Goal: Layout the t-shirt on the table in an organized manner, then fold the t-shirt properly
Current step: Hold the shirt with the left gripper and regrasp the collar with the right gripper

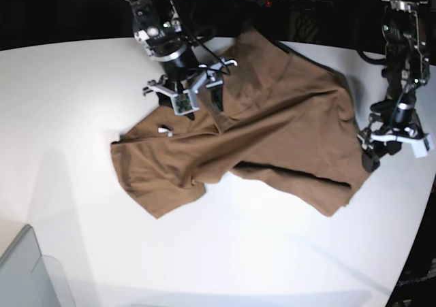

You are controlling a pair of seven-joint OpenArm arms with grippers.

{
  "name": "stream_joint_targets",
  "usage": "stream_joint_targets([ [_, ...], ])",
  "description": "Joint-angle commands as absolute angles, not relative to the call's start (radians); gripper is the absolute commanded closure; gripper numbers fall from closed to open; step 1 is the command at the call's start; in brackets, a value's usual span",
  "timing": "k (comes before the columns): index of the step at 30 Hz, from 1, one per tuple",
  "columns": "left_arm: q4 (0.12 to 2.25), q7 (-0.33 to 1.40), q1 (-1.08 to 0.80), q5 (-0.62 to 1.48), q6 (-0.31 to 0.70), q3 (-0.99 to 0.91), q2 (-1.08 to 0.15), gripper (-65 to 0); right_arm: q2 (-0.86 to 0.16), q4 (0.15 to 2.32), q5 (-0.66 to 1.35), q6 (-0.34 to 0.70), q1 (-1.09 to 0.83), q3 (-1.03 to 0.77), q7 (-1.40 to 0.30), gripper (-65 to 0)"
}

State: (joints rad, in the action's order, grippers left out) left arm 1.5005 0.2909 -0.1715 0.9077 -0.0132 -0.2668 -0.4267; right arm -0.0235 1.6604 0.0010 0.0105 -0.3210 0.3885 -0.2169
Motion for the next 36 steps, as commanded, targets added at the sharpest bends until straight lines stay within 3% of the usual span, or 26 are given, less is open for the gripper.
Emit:
stream_joint_targets([
  [1, 1.488, 0.303, -0.12, 0.914, -0.005, -0.268, -0.443, -49.1, -0.021, 1.664, 0.001, 0.013, -0.308, 0.39, -0.183, -36.9],
  [5, 1.317, 0.392, 0.05, 0.908, -0.004, -0.213, -0.433, -49.0, -0.021, 1.636, 0.001, 0.013, -0.283, 0.39, -0.183, -36.9],
  [10, 1.087, 0.394, 0.194, 0.754, -0.004, -0.107, -0.417, -49.0, -0.021, 1.604, 0.001, 0.013, -0.269, 0.39, -0.185, -36.9],
  [20, 0.863, 0.321, 0.254, 0.469, -0.004, -0.189, -0.355, -49.0, -0.088, 1.448, 0.001, 0.012, -0.139, 0.371, -0.183, -36.9],
  [26, 0.929, 0.326, 0.176, 0.478, -0.002, -0.254, -0.372, -49.0, -0.093, 1.339, 0.001, 0.012, -0.012, 0.28, -0.185, -36.9],
  [32, 1.193, 0.326, 0.025, 0.478, -0.01, -0.294, -0.371, -49.0, -0.094, 1.191, 0.001, 0.012, 0.171, 0.269, -0.185, -36.9],
  [36, 1.371, 0.328, -0.061, 0.478, -0.01, -0.341, -0.371, -49.0, -0.093, 1.247, 0.001, 0.012, 0.223, 0.269, -0.189, -36.9],
])
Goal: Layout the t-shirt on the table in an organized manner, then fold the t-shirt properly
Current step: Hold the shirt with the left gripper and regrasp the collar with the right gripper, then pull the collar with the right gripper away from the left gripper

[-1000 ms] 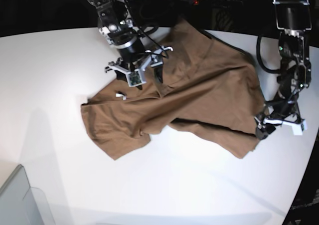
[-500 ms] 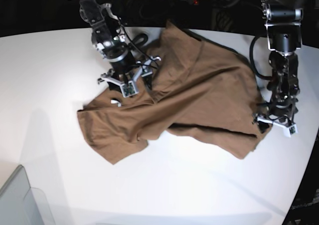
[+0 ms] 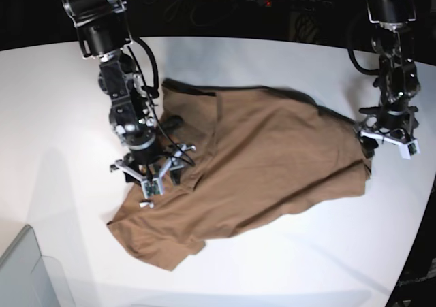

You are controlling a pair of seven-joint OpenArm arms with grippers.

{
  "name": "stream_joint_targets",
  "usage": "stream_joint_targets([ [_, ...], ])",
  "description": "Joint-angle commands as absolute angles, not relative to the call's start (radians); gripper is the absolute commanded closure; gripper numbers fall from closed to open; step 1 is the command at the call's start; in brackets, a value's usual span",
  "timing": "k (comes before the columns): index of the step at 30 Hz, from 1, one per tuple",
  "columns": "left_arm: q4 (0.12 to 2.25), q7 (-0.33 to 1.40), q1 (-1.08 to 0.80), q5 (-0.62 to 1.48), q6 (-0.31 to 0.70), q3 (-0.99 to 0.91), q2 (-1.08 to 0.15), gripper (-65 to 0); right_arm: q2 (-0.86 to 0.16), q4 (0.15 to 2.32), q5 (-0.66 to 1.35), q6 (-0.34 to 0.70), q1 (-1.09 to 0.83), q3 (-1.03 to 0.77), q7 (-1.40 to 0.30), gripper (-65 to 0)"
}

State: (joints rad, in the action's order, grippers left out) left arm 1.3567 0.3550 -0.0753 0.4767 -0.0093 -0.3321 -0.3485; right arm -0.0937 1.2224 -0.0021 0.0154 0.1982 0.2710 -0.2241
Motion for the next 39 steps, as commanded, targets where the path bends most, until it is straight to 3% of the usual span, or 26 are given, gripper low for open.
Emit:
stream_joint_targets([
  [1, 1.406, 0.328, -0.074, 0.478, -0.01, -0.354, -0.371, -49.1, -0.093, 1.282, 0.001, 0.012, 0.223, 0.269, -0.191, -36.9],
  [9, 1.455, 0.328, -0.105, 0.476, -0.012, -0.36, -0.367, -49.1, -0.079, 1.595, 0.001, 0.012, 0.015, 0.263, -0.251, -36.9],
  [13, 1.371, 0.328, -0.061, 0.469, -0.007, -0.361, -0.331, -49.4, 0.013, 1.673, 0.001, 0.008, -0.137, 0.268, -0.249, -36.7],
  [20, 1.362, 0.328, -0.058, 0.469, -0.007, -0.36, -0.329, -49.3, 0.108, 1.662, -0.001, 0.007, -0.26, 0.271, -0.248, -36.6],
  [39, 1.356, 0.328, -0.054, 0.469, -0.007, -0.36, -0.323, -49.2, 0.105, 1.57, -0.001, 0.007, -0.268, 0.344, -0.246, -36.6],
])
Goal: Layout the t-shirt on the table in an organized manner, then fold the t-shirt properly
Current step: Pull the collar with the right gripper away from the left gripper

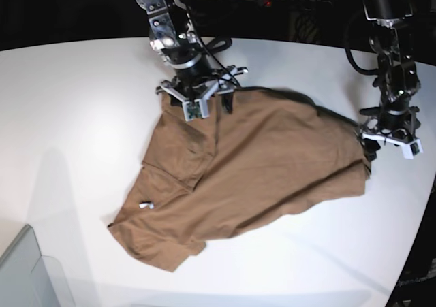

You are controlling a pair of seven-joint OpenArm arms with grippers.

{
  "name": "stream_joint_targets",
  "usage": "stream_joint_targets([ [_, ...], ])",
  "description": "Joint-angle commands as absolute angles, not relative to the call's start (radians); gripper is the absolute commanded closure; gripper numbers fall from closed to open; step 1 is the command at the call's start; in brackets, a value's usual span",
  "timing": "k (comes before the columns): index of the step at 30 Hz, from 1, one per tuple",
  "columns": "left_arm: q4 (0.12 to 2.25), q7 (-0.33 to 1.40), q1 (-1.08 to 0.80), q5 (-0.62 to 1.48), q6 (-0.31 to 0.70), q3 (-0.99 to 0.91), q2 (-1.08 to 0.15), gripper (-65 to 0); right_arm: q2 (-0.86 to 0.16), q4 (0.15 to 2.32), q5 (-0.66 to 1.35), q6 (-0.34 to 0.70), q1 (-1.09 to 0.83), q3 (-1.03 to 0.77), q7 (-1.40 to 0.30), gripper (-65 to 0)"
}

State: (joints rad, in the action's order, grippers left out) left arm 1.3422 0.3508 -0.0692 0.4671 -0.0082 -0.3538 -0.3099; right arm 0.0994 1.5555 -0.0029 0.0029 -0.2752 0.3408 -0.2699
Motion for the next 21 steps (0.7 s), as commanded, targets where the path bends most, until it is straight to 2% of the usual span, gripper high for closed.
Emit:
stream_joint_targets([
  [1, 1.356, 0.328, -0.054, 0.469, -0.007, -0.36, -0.323, -49.2, 0.105, 1.56, -0.001, 0.007, -0.268, 0.355, -0.246, -36.6],
  [16, 1.354, 0.328, -0.058, 0.469, -0.007, -0.36, -0.323, -49.2, 0.105, 1.501, -0.001, 0.007, -0.257, 0.36, -0.245, -35.7],
  [21, 1.354, 0.328, -0.058, 0.469, -0.007, -0.36, -0.321, -49.2, 0.081, 1.498, 0.001, 0.007, -0.237, 0.36, -0.252, -22.2],
])
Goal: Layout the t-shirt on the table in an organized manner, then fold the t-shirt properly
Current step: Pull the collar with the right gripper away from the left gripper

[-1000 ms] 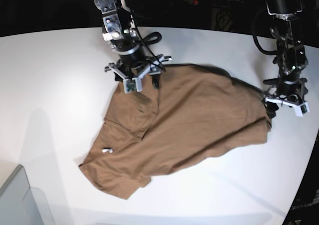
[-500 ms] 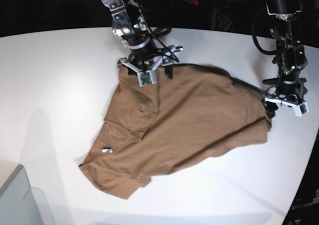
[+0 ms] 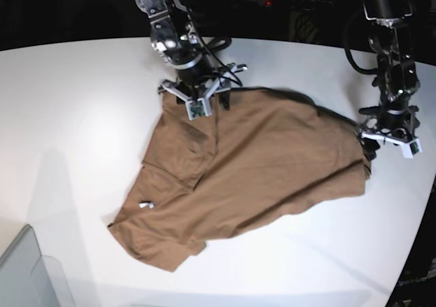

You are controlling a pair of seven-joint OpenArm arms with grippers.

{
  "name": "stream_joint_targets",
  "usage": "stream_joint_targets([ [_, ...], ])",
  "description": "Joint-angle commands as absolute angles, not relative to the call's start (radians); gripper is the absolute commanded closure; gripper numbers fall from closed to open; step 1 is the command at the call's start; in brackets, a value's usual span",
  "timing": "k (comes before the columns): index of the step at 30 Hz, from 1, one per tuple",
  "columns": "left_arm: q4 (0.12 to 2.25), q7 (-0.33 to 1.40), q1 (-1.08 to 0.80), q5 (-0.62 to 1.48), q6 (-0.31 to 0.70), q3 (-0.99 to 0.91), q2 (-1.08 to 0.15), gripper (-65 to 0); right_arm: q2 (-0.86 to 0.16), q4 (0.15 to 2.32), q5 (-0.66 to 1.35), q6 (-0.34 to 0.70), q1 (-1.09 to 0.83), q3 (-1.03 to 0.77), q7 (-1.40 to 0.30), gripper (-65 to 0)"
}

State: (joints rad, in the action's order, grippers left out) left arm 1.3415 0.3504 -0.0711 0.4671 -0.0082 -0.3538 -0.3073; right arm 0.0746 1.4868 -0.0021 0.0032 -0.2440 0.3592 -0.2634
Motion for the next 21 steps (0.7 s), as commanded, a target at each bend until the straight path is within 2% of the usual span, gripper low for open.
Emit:
stream_joint_targets([
  [1, 1.354, 0.328, -0.058, 0.469, -0.007, -0.36, -0.321, -49.2, 0.079, 1.498, 0.001, 0.007, -0.237, 0.358, -0.254, -19.8],
  [9, 1.354, 0.328, -0.058, 0.469, -0.005, -0.36, -0.321, -49.2, 0.077, 1.501, 0.001, 0.007, -0.239, 0.358, -0.257, 0.0],
  [14, 1.354, 0.328, -0.058, 0.469, -0.005, -0.36, -0.321, -49.2, 0.076, 1.544, 0.001, 0.007, -0.245, 0.357, -0.255, 0.0],
  [21, 1.354, 0.328, -0.058, 0.469, -0.005, -0.36, -0.321, -49.2, 0.038, 1.77, 0.002, 0.007, -0.292, 0.328, -0.255, 0.0],
])
